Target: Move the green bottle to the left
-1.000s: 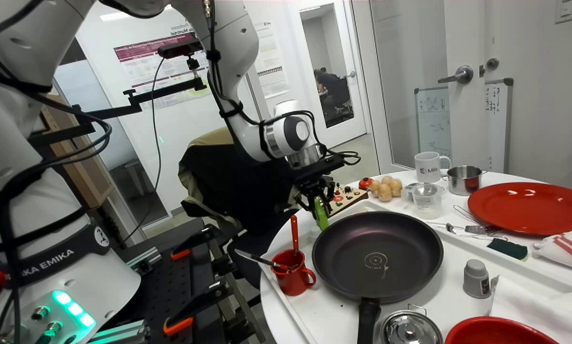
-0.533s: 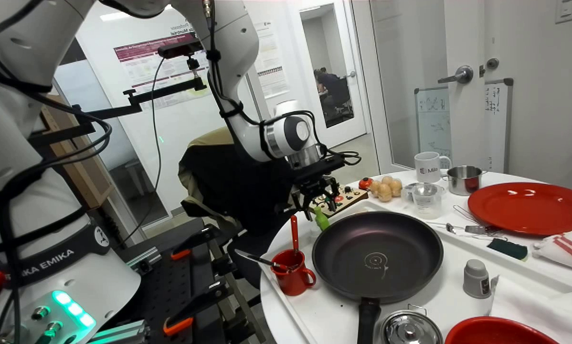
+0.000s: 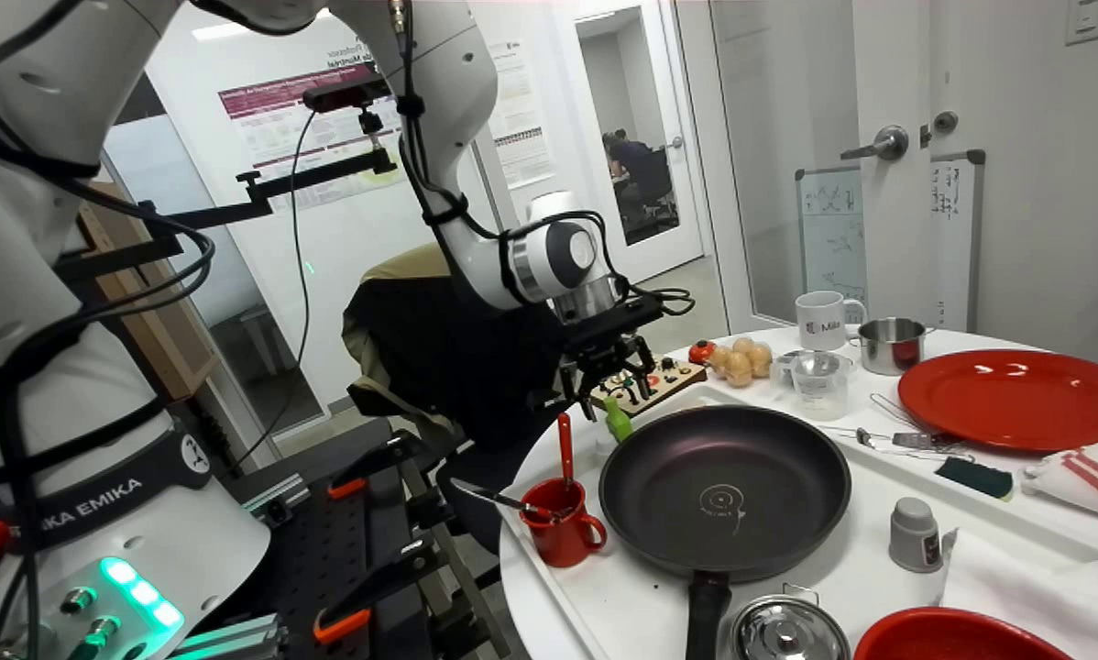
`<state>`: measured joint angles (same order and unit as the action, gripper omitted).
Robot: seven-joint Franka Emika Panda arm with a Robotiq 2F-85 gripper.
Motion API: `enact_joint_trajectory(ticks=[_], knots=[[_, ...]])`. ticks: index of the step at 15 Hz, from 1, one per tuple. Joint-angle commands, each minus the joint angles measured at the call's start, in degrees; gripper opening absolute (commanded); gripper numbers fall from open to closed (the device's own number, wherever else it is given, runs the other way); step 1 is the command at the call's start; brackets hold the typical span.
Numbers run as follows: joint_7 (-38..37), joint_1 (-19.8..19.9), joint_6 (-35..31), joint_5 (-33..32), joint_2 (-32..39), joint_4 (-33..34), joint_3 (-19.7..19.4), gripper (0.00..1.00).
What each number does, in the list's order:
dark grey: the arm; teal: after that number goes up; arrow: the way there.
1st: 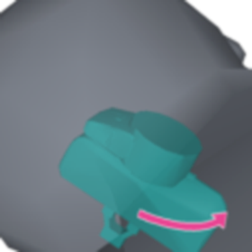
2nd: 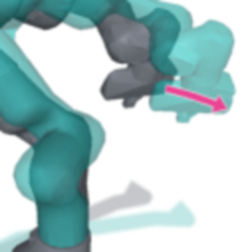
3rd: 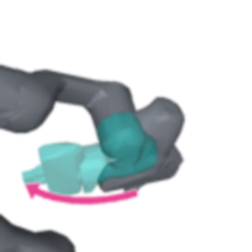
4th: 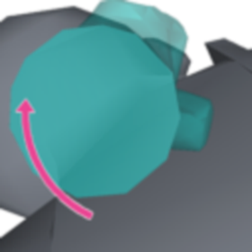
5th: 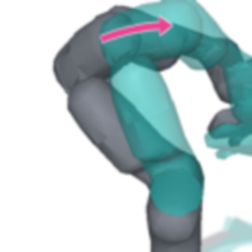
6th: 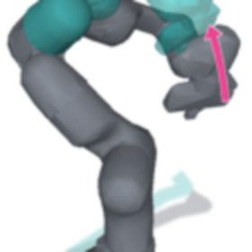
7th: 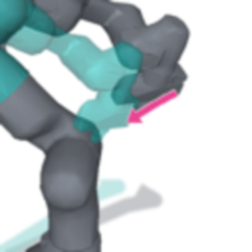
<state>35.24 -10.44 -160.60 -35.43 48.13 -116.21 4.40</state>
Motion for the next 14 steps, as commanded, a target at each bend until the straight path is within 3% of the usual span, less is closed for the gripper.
enact_joint_trajectory(ticks=[1, 9, 14], knots=[[-0.8, 0.15, -0.04, -0.57, -0.74, -0.04, 0.16, 1.0], [-6.26, 0.36, -1.01, 0.82, -8.06, -3.68, 0.97, 1.0], [-13.86, 0.87, -0.71, 3.89, -14.25, -7.21, 0.77, 1.0]])
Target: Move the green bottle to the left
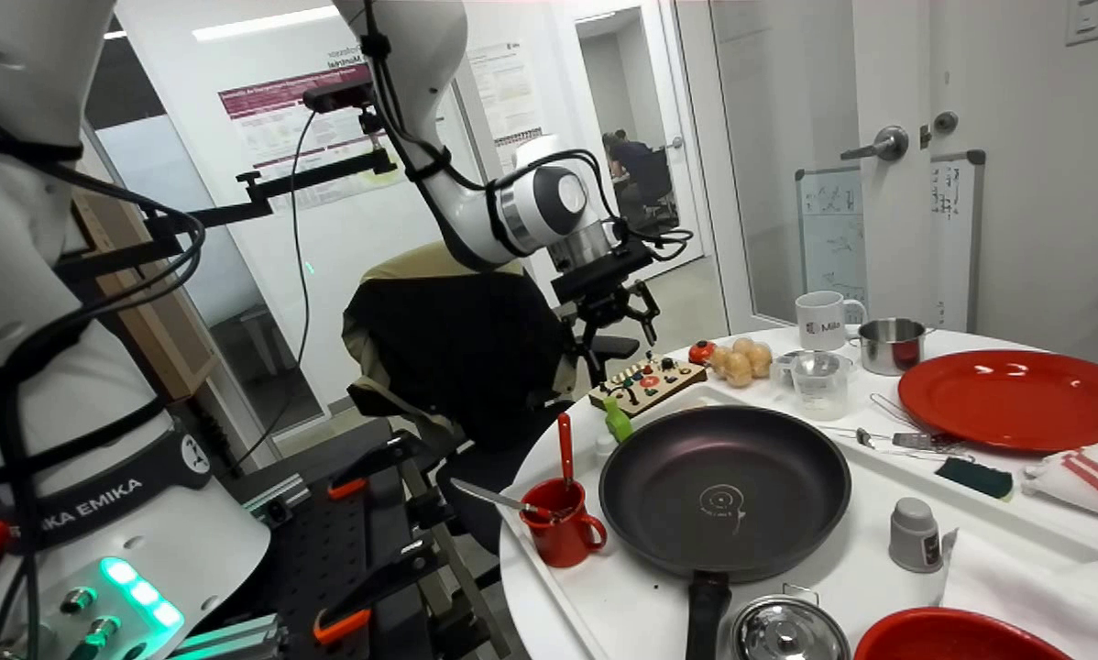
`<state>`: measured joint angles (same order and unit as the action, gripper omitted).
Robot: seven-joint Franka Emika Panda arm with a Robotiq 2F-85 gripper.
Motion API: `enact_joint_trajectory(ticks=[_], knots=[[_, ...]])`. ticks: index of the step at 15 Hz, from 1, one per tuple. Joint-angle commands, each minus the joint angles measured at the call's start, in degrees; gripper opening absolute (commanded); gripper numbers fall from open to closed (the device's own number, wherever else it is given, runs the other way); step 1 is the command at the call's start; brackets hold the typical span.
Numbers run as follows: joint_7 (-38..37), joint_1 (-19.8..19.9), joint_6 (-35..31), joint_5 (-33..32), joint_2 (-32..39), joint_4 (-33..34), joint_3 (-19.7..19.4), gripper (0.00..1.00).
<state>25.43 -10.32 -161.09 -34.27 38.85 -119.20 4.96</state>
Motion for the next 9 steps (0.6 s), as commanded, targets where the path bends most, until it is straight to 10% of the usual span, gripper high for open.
enact_joint_trajectory(ticks=[1, 9], knots=[[-6.03, 0.85, 0.14, 4.17, -6.22, -5.08, 0.04, 1.0], [-12.55, 6.46, 1.46, 17.59, -13.57, -10.5, -0.34, 1.0]])
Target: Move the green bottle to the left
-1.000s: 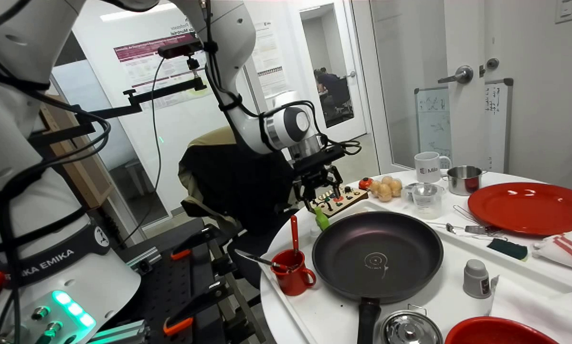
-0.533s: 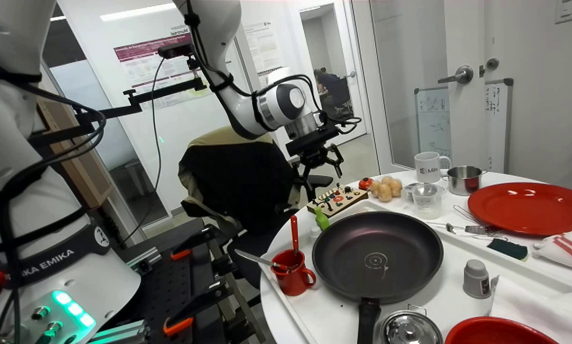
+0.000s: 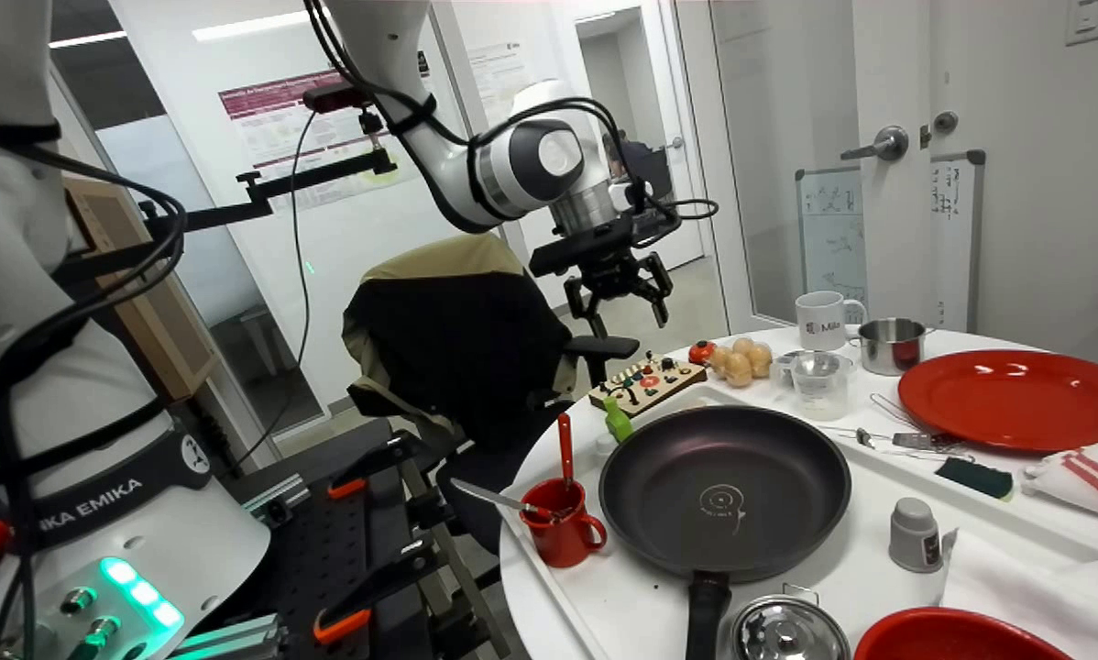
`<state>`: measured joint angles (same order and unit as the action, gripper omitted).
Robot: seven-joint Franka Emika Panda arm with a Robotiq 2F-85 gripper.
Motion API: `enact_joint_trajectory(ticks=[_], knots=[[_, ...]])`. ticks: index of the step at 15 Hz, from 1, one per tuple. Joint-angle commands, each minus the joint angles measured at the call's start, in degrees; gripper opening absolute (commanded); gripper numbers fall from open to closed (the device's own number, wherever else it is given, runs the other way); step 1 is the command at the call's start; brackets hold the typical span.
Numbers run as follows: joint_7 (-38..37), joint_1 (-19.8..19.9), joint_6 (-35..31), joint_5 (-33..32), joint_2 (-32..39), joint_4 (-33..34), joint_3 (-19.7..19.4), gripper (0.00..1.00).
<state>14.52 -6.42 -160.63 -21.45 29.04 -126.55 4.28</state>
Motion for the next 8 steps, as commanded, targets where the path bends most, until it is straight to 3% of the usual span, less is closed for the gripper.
enact_joint_trajectory(ticks=[1, 8], knots=[[-2.15, 3.43, 1.2, 6.42, -4.43, -3.65, 0.27, 1.0], [-8.04, 8.21, 1.85, 16.81, -7.82, -6.85, -1.0, 1.0]])
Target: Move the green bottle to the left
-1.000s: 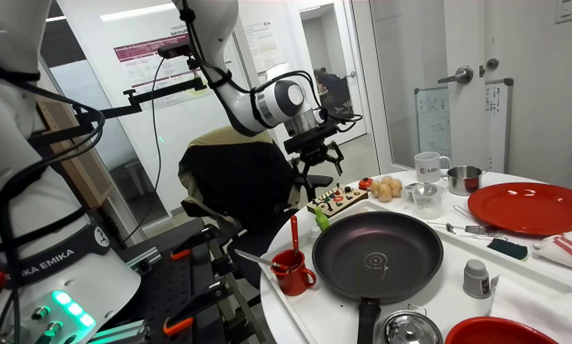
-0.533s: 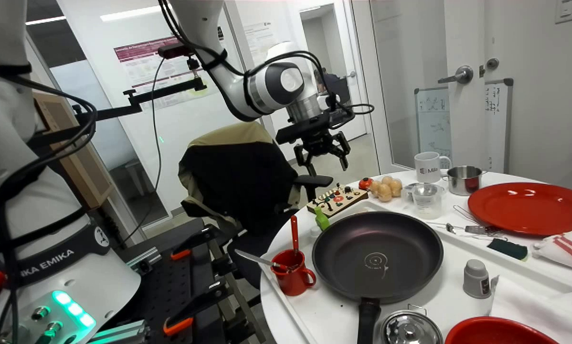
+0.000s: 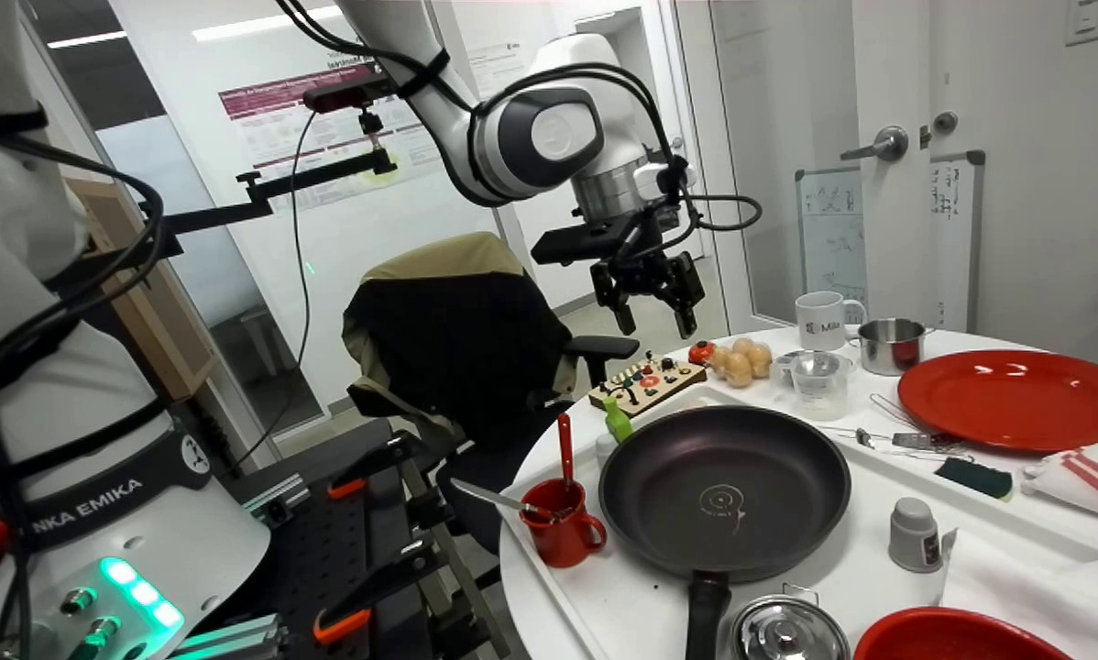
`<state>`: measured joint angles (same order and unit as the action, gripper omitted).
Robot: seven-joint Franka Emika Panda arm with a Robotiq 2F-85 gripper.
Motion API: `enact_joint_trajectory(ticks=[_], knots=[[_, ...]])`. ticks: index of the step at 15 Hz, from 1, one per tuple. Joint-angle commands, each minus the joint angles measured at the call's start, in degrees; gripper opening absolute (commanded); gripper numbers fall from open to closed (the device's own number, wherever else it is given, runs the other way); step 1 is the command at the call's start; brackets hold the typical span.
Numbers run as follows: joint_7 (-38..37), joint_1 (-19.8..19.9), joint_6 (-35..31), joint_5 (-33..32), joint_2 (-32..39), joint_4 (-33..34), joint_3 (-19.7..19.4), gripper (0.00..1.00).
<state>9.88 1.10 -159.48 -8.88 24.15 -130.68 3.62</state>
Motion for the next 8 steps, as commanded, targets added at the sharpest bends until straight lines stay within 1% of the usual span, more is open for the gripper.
enact_joint_trajectory(ticks=[1, 5, 7, 8], knots=[[-4.88, 0.82, 0.25, 5.37, -3.24, -3.34, -0.81, 1.0], [-11.07, 1.0, -0.36, 10.6, -3.99, -5.05, -1.64, 1.0], [-13.15, 0.94, -1.67, 12.72, -4.29, -5.97, -1.76, 1.0], [-10.56, 0.7, -0.39, 10.6, -2.2, -3.59, -2.13, 1.0]])
